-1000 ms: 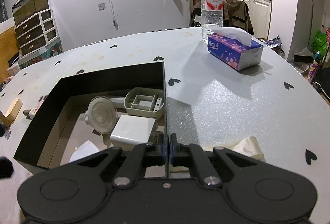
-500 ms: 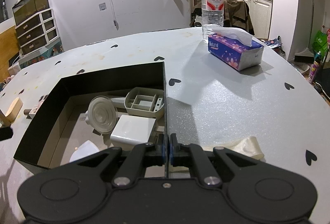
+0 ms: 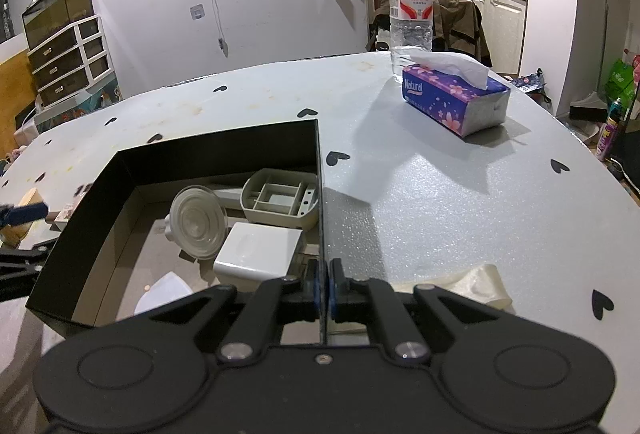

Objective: Organize rigid objects
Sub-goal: 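Move the left gripper out of the box to the UV gel polish box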

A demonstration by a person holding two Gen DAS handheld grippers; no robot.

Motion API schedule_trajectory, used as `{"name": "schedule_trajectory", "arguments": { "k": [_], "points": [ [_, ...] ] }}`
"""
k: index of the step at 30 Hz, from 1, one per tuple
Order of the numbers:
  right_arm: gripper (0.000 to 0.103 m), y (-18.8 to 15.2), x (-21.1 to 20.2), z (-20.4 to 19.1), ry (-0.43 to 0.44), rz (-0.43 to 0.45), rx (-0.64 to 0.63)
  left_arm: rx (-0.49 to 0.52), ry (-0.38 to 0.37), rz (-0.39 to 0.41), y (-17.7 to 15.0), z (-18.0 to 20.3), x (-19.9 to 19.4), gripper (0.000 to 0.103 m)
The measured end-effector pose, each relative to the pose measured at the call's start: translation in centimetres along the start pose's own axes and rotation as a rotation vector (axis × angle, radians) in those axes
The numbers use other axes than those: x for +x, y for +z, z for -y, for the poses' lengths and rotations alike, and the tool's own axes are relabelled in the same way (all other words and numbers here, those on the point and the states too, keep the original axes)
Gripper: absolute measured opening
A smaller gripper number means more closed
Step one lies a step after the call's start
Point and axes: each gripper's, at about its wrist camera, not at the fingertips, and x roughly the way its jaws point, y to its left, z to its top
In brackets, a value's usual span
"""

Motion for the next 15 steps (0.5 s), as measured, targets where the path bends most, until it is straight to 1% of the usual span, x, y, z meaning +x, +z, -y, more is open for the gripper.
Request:
{"name": "schedule_trajectory", "arguments": {
  "k": [2, 3, 5, 7, 9, 11, 13, 15],
  "points": [
    [0.005, 0.0, 0.0, 0.0, 0.0, 0.0, -0.001, 0.078, 0.022, 0.012, 0.2, 0.7, 0.5, 0.073],
    [0.005, 0.0, 0.0, 0.0, 0.0, 0.0, -0.001, 0.103, 0.021, 0.021, 0.4, 0.8, 0.8, 0.073],
    [0.005, 0.0, 0.0, 0.0, 0.001, 0.0, 0.0, 0.115, 0.005, 0.026, 0.7, 0.4, 1.4, 0.075],
    [0.005, 0.0, 0.0, 0.0, 0.001, -0.001, 0.001, 0.126, -0.016, 0.032, 1.0, -0.3, 2.0, 0.084],
    [0.005, 0.0, 0.0, 0.1, 0.001, -0.003, 0.002, 0.134, -0.057, 0.027, 1.0, -1.0, 2.5, 0.088],
    [0.005, 0.1, 0.0, 0.1, 0.001, -0.004, 0.003, 0.141, -0.07, 0.005, 1.1, -1.4, 2.9, 0.086],
    [0.005, 0.1, 0.1, 0.0, -0.003, -0.006, 0.001, 0.147, -0.084, -0.004, 1.0, -1.3, 3.0, 0.076],
    [0.005, 0.2, 0.2, 0.0, -0.009, -0.007, -0.002, 0.146, -0.109, -0.009, 0.7, -1.2, 3.0, 0.075]
  ]
}}
